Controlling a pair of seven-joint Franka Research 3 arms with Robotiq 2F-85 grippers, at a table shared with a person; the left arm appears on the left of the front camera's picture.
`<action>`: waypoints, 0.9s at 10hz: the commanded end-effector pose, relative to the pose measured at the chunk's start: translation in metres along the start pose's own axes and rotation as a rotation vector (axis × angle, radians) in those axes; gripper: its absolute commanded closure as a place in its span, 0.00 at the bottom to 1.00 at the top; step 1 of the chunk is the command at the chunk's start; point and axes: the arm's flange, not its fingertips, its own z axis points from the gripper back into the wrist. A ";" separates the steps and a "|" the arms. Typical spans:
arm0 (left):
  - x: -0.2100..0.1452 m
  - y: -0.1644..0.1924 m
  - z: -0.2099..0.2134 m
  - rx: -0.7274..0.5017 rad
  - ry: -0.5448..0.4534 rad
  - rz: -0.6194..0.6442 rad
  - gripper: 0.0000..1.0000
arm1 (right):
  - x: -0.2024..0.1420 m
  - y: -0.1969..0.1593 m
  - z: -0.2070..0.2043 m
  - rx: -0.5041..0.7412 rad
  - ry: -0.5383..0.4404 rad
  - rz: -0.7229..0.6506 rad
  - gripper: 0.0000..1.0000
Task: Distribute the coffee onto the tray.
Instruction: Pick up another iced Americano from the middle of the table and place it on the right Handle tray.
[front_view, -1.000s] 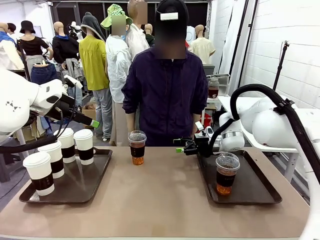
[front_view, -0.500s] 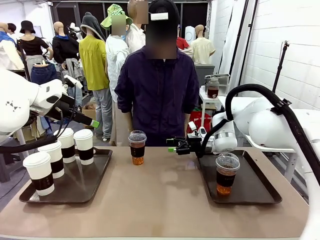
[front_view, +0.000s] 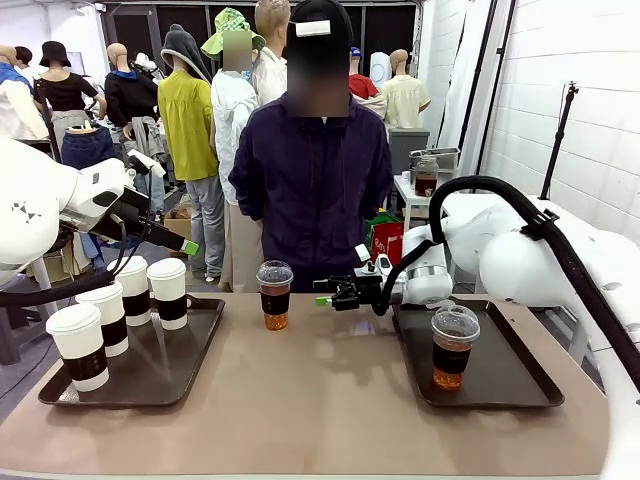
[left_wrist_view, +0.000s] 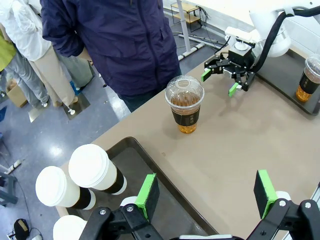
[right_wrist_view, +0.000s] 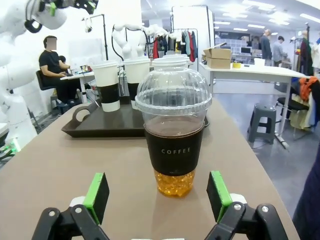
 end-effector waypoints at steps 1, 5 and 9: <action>-0.001 0.001 0.000 -0.007 -0.003 0.006 0.00 | -0.002 -0.020 -0.012 0.006 0.020 -0.028 0.00; -0.001 0.001 0.000 -0.007 -0.003 0.006 0.00 | -0.002 -0.007 -0.009 0.003 0.006 -0.008 0.00; -0.001 0.001 0.000 -0.007 -0.003 0.006 0.00 | -0.008 -0.014 -0.014 -0.003 -0.010 -0.027 0.00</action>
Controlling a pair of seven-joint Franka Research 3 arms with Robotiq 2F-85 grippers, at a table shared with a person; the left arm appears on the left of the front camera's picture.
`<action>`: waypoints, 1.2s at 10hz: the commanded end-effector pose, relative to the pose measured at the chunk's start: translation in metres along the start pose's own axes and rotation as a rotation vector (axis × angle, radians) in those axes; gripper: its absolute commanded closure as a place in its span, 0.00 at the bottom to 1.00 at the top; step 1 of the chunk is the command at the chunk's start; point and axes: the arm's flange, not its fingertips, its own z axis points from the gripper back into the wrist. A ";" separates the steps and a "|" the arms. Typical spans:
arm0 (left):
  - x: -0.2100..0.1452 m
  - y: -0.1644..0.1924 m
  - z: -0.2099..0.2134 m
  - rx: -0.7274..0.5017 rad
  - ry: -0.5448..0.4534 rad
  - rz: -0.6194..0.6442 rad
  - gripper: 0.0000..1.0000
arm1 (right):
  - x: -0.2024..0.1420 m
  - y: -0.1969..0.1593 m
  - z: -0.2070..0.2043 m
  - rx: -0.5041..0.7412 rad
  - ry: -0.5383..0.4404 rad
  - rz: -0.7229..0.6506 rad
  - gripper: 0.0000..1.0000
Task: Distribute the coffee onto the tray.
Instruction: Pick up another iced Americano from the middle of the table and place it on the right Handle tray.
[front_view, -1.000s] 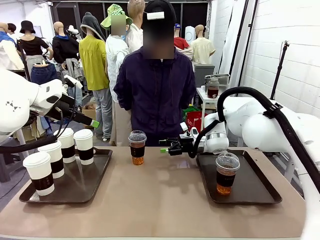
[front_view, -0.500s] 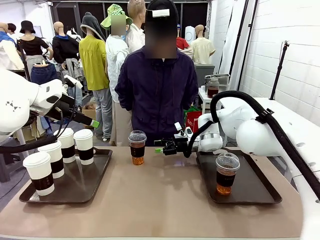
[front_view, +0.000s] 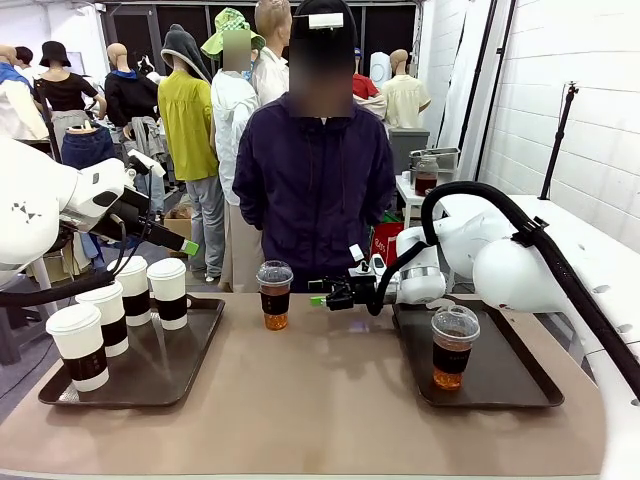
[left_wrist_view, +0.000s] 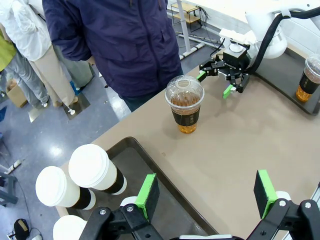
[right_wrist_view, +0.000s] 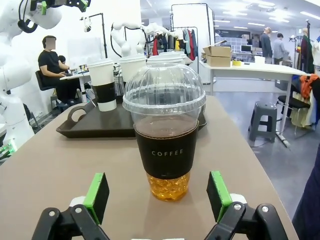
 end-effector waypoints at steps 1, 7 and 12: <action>-0.001 0.001 0.000 -0.007 -0.003 0.006 0.00 | -0.004 -0.008 -0.009 -0.007 -0.029 -0.034 0.00; -0.001 0.001 0.000 -0.007 -0.003 0.006 0.00 | -0.011 -0.027 -0.037 -0.023 -0.017 -0.087 0.00; -0.001 0.001 0.000 -0.007 -0.003 0.006 0.00 | -0.012 -0.024 -0.061 0.024 0.001 -0.095 0.00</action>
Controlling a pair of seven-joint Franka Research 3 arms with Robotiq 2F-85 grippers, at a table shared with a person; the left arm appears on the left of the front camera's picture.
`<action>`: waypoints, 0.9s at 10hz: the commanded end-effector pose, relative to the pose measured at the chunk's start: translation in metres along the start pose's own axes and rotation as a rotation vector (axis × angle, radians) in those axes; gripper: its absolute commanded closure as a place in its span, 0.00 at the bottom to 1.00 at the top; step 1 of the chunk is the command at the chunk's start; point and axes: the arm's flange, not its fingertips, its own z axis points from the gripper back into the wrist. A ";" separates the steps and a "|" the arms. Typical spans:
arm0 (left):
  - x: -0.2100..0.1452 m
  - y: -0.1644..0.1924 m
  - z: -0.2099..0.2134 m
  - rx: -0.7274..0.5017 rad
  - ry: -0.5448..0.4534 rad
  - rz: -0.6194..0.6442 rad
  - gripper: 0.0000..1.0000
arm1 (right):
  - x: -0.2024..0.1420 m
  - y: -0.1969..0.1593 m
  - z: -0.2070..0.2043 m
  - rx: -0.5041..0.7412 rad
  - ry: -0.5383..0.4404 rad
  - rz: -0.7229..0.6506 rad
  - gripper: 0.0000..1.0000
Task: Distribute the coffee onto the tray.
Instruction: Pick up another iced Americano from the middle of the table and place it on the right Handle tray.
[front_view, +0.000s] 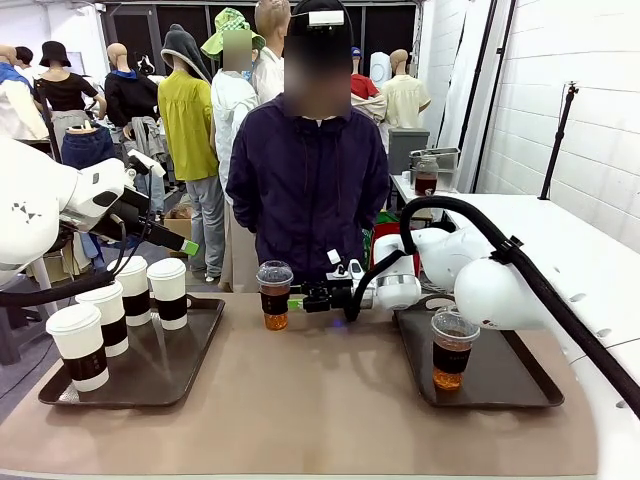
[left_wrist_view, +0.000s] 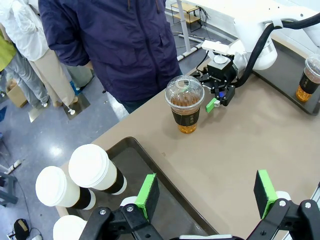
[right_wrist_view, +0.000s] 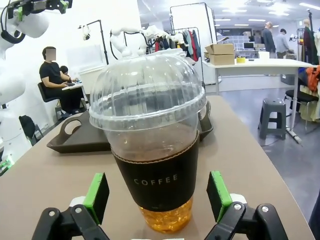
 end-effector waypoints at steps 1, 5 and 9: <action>-0.001 0.001 0.000 -0.007 -0.003 0.006 0.00 | 0.005 -0.008 -0.004 0.014 0.027 -0.018 0.00; -0.001 0.001 0.000 -0.007 -0.003 0.006 0.00 | 0.005 -0.008 -0.014 0.030 0.038 -0.021 0.00; -0.001 0.001 0.000 -0.007 -0.003 0.006 0.00 | 0.004 -0.008 -0.029 0.053 0.060 -0.027 0.00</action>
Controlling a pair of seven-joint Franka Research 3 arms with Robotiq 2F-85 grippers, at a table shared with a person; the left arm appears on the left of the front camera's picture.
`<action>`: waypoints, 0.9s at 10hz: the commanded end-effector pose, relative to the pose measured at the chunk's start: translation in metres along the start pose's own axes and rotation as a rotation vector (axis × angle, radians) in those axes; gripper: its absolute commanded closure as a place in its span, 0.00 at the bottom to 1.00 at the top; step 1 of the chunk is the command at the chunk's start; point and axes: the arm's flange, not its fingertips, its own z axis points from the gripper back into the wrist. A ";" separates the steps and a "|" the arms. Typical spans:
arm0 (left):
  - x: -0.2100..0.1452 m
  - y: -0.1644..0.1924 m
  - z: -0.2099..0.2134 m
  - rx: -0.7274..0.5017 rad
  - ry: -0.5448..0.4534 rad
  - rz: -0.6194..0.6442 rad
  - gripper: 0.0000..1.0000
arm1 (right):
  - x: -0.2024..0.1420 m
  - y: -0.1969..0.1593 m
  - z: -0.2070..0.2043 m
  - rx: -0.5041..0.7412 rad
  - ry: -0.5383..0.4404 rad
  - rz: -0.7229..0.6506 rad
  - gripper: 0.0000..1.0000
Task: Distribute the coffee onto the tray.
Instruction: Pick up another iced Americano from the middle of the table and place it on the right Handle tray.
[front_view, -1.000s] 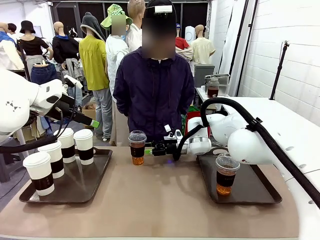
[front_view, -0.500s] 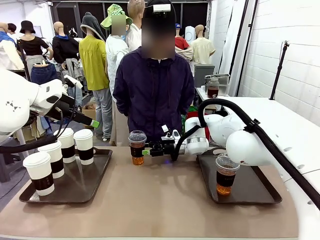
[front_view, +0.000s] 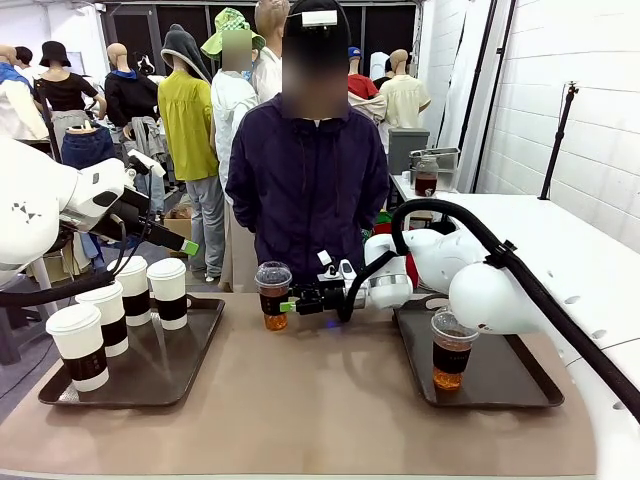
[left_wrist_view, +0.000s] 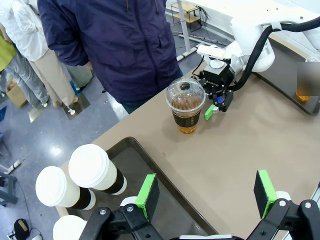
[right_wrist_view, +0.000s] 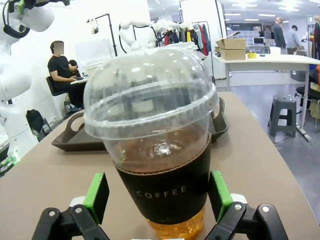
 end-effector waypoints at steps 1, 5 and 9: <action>-0.001 0.001 0.000 -0.007 -0.003 0.006 0.00 | 0.004 -0.011 -0.013 0.011 0.028 -0.017 0.00; -0.001 0.001 0.000 -0.007 -0.003 0.006 0.00 | 0.004 -0.017 -0.029 0.010 0.043 -0.015 0.00; -0.001 0.001 0.000 -0.007 -0.003 0.006 0.00 | 0.005 -0.015 -0.035 0.033 0.033 -0.065 0.00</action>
